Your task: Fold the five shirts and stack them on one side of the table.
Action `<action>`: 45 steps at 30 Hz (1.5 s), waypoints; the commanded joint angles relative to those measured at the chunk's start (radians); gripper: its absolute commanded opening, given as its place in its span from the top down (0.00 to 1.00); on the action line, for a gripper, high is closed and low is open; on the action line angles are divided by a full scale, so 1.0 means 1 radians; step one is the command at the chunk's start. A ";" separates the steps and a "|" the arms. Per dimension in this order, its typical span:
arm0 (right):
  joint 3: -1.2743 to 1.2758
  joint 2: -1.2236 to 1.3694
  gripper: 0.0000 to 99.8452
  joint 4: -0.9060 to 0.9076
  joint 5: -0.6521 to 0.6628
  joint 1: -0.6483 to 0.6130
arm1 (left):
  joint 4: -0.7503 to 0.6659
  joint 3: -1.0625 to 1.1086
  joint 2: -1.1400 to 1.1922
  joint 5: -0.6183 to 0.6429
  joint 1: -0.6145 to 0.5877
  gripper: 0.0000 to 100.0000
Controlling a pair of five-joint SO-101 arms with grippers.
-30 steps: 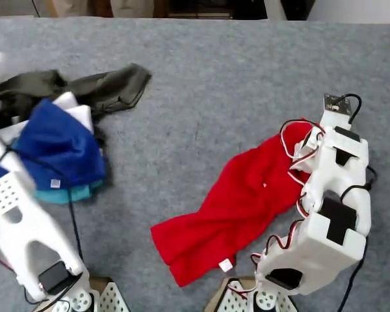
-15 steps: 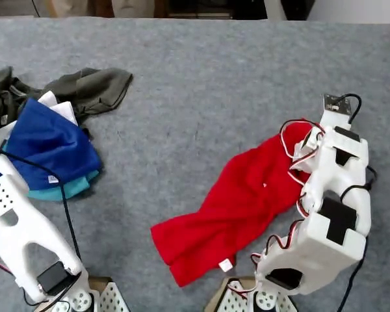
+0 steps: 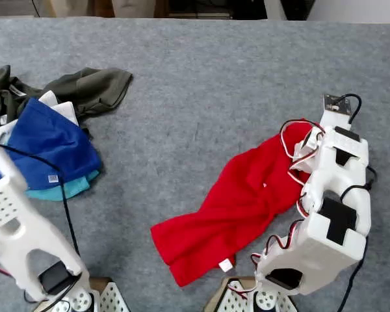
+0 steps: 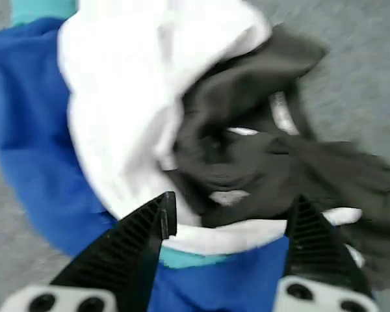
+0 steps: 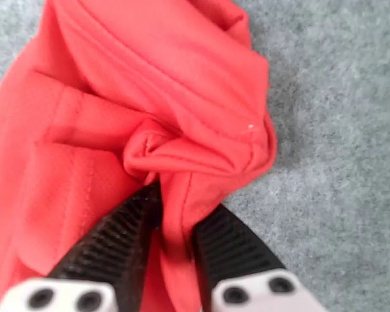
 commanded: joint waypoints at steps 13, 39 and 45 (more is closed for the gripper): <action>0.010 -0.002 0.99 -0.020 0.005 -0.041 | -0.069 0.597 -0.085 -0.107 -0.318 0.73; 0.008 -0.002 0.99 -0.020 0.006 -0.041 | -0.239 0.011 0.068 0.491 0.302 0.73; 0.008 -0.002 0.99 -0.020 0.006 -0.041 | -0.222 0.029 0.087 0.374 0.437 0.73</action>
